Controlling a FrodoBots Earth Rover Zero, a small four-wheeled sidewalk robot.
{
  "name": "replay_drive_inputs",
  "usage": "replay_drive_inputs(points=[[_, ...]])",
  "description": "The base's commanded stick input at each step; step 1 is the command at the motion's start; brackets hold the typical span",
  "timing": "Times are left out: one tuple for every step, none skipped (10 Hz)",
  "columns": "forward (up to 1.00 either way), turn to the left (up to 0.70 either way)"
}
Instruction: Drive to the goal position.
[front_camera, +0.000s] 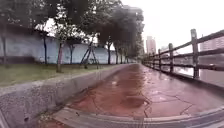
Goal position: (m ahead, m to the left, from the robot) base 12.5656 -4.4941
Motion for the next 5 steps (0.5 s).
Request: replay_drive_inputs(points=[[1.00,-0.40],[1.00,-0.30],[0.94,-0.04],[0.52,-0.02],[0.11,0.00]])
